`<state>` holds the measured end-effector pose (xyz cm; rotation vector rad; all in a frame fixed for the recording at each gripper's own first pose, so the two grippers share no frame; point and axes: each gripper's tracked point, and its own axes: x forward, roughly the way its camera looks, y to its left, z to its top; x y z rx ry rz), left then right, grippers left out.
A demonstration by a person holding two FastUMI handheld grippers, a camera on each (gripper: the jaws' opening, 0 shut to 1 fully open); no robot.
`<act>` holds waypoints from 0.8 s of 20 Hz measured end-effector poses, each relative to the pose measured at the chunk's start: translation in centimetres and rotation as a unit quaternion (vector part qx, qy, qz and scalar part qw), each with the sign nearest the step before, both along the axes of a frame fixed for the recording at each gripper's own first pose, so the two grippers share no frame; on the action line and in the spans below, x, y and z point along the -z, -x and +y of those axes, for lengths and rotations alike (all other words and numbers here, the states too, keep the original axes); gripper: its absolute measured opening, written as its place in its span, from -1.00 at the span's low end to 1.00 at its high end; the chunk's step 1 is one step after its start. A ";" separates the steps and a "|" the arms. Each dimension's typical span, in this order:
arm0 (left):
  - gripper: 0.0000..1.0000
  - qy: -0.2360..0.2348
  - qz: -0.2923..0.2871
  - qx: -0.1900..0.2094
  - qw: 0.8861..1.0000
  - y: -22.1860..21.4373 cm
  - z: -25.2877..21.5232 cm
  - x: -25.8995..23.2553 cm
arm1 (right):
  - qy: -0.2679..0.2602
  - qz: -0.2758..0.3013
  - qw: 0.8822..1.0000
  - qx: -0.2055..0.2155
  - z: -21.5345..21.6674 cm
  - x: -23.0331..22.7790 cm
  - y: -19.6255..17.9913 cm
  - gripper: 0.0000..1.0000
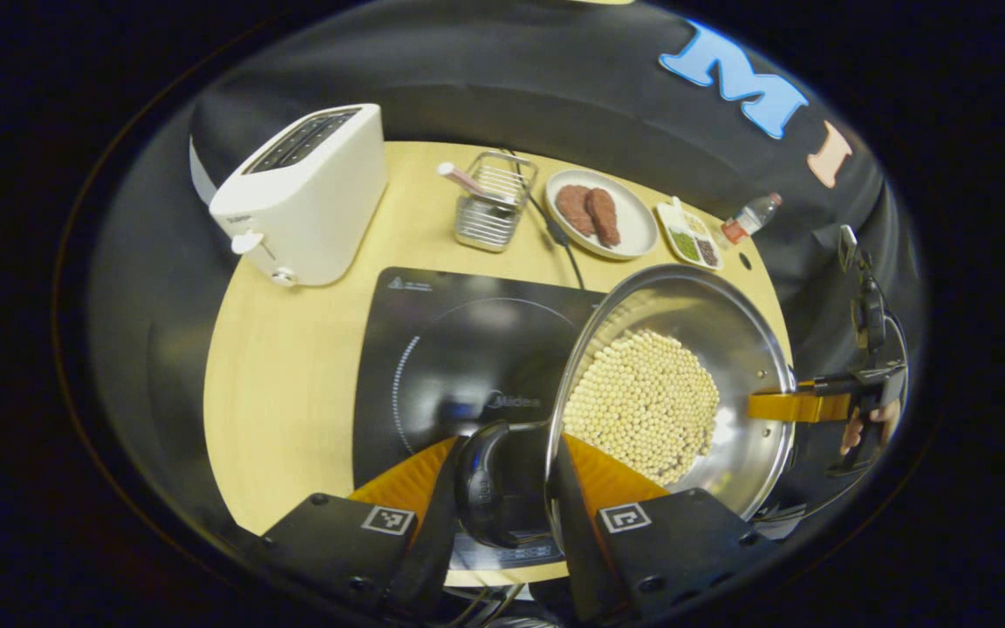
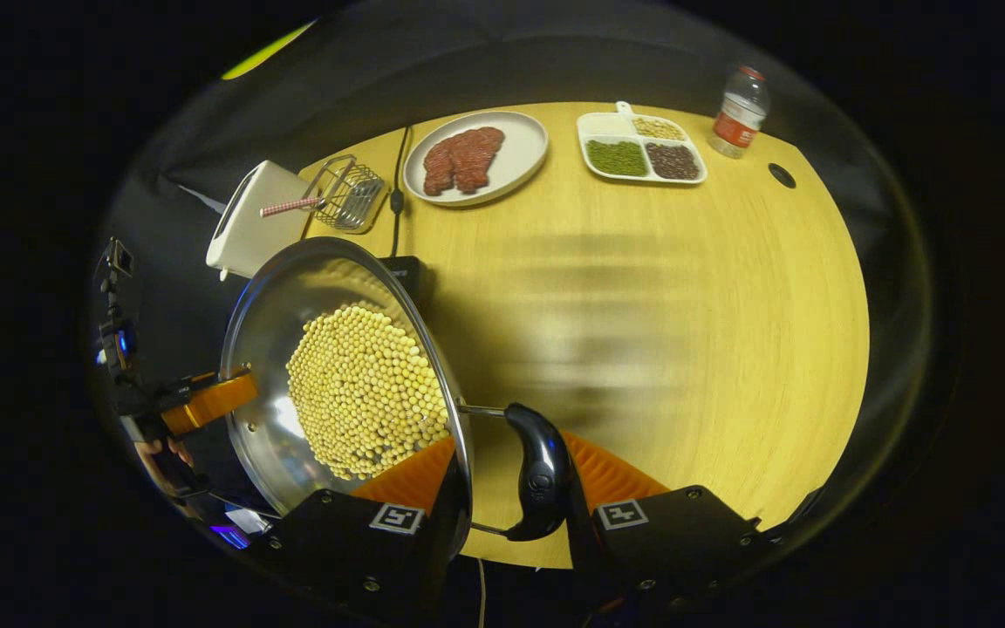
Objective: First push the handle of the pot to place it horizontally, then grasp the pot with both hands and set it on the induction cooktop.
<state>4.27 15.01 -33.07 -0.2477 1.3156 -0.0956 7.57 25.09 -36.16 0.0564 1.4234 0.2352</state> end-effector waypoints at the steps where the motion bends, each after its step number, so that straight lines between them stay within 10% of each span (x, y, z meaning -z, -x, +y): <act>1: 0.19 -0.002 0.000 -0.001 1.000 -0.1 0.0 0.0 | 0.001 0.002 1.000 -0.003 0.9 0.2 -0.2 0.15; 16: 0.19 -0.010 0.012 -0.008 1.000 -0.7 0.2 0.2 | 0.015 0.011 1.000 -0.002 10.6 3.1 -1.5 0.15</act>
